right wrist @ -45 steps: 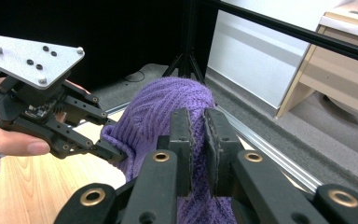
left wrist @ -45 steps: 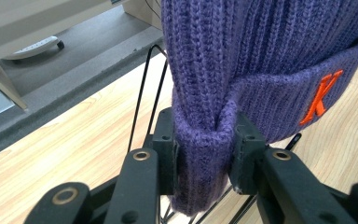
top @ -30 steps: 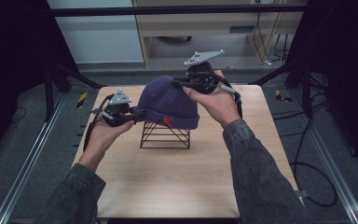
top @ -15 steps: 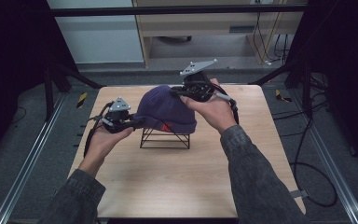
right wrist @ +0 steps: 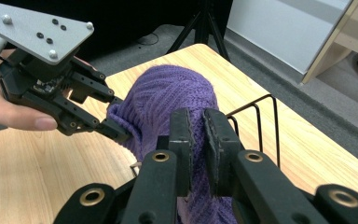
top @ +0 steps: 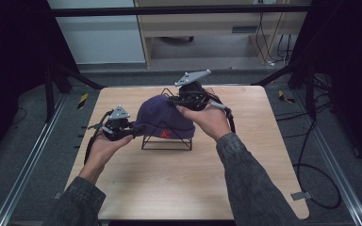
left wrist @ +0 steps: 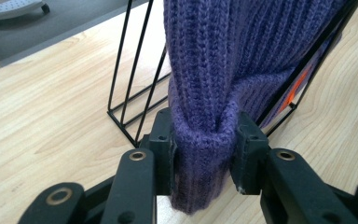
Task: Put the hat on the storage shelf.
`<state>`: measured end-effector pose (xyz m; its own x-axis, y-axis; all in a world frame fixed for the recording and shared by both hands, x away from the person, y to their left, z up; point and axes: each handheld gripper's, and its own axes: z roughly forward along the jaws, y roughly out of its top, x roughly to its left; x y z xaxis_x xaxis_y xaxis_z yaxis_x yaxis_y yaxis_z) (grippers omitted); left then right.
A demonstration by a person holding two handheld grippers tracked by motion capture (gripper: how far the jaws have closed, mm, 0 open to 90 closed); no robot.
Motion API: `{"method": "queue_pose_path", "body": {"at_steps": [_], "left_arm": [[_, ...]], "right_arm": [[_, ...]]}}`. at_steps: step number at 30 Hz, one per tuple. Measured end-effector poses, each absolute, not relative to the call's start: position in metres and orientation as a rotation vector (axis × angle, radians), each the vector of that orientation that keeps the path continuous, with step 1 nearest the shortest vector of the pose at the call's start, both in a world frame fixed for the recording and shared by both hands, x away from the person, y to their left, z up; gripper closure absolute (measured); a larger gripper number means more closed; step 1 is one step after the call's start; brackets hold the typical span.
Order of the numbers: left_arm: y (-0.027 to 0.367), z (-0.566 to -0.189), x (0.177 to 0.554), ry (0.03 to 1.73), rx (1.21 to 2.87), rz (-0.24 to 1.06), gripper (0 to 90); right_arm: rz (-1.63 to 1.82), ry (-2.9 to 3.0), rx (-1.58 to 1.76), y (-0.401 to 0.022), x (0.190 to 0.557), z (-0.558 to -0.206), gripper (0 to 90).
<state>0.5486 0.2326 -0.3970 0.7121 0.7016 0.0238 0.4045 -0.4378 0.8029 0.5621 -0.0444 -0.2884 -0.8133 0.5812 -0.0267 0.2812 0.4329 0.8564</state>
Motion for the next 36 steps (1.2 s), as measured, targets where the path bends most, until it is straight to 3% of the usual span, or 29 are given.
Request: {"method": "queue_pose_path", "body": {"at_steps": [26, 36], "left_arm": [[0.236, -0.414, 0.547, 0.871, 2.099, 0.434, 63.0], [0.238, -0.431, 0.546, 0.901, 2.105, 0.396, 56.5]], "right_arm": [[1.267, 2.436, 0.715, -0.03, 0.562, -0.304, 82.1], [1.214, 2.475, 0.72, -0.022, 0.565, -0.313, 82.1]]}}
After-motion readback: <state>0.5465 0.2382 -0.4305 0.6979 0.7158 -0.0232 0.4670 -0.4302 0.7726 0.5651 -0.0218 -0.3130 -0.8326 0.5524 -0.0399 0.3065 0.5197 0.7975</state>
